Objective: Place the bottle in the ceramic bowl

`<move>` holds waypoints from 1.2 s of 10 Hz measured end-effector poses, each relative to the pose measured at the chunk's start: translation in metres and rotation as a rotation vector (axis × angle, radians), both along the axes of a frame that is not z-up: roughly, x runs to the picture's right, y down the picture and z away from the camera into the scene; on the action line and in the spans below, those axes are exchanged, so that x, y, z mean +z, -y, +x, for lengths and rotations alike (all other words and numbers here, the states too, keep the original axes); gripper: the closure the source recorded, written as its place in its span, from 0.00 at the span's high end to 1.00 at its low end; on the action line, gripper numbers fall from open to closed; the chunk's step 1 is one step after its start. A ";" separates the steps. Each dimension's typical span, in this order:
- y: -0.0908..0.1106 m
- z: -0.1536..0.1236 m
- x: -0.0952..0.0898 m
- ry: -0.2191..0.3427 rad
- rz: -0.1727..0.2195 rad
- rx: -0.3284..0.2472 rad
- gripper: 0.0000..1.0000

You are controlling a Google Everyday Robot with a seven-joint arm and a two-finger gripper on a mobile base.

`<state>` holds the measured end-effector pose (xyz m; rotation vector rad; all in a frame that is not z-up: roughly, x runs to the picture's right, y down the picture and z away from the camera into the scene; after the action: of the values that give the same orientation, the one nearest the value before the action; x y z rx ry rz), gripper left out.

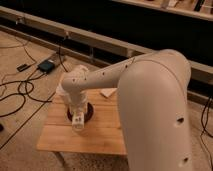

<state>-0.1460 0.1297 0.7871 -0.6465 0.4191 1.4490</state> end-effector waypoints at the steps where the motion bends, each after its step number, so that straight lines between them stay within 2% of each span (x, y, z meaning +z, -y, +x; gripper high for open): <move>1: 0.000 0.000 0.001 -0.001 -0.005 -0.002 0.01; 3: -0.001 0.000 0.004 -0.007 -0.016 -0.007 0.16; 7: -0.003 0.002 0.010 -0.021 -0.036 -0.016 0.59; 8: -0.003 0.002 0.011 -0.023 -0.038 -0.018 0.66; 9: -0.005 0.003 0.013 -0.026 -0.043 -0.023 0.70; 12: -0.009 0.004 0.015 -0.029 -0.049 -0.037 0.70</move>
<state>-0.1421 0.1383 0.8022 -0.6542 0.4877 1.4175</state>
